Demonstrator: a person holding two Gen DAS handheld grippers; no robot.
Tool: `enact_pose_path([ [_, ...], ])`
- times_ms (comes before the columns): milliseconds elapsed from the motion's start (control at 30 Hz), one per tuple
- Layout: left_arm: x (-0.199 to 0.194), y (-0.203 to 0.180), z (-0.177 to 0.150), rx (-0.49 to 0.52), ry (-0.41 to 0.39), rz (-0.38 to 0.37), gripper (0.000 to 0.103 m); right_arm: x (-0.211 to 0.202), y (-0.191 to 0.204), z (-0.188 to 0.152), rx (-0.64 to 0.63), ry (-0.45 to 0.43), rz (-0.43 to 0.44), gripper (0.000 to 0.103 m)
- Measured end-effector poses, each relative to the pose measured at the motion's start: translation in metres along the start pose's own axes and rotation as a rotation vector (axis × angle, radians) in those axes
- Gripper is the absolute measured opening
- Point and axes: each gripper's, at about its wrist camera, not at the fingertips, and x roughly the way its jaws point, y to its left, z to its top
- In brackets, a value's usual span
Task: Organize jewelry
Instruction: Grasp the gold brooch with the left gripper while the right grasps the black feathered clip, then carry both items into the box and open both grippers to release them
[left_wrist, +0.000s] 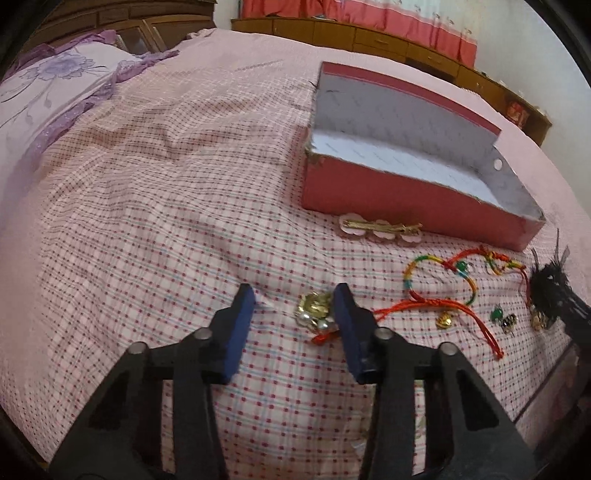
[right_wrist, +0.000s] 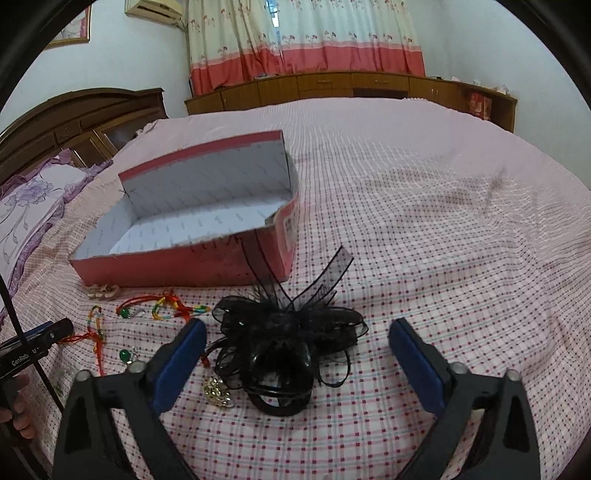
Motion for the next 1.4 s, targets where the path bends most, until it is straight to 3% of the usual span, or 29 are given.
enact_pose_path([
  [67, 0.001, -0.003, -0.002, 0.013, 0.01, -0.011, 0.027, 0.005, 0.0, -0.002, 0.004, 0.03, -0.001, 0.081],
  [233, 0.0, -0.006, -0.005, 0.026, 0.016, -0.036, 0.01, 0.008, 0.0, -0.006, -0.01, 0.039, 0.009, 0.071],
  [400, -0.006, -0.004, -0.005, 0.016, 0.01, -0.061, 0.01, 0.003, -0.005, -0.009, -0.001, 0.027, 0.027, 0.062],
  [467, -0.011, -0.003, -0.006, 0.009, 0.003, -0.07, 0.01, -0.003, -0.01, -0.01, 0.002, 0.021, 0.034, 0.038],
  [733, -0.043, -0.007, -0.003, 0.022, -0.055, -0.104, 0.01, -0.024, -0.01, -0.009, -0.002, -0.008, 0.06, 0.037],
  [1133, -0.074, -0.016, 0.014, 0.032, -0.159, -0.119, 0.01, -0.072, 0.012, 0.004, -0.052, -0.132, 0.112, 0.037],
  [1400, -0.082, -0.026, 0.035, 0.042, -0.242, -0.13, 0.01, -0.081, 0.03, 0.024, -0.068, -0.205, 0.132, 0.037],
])
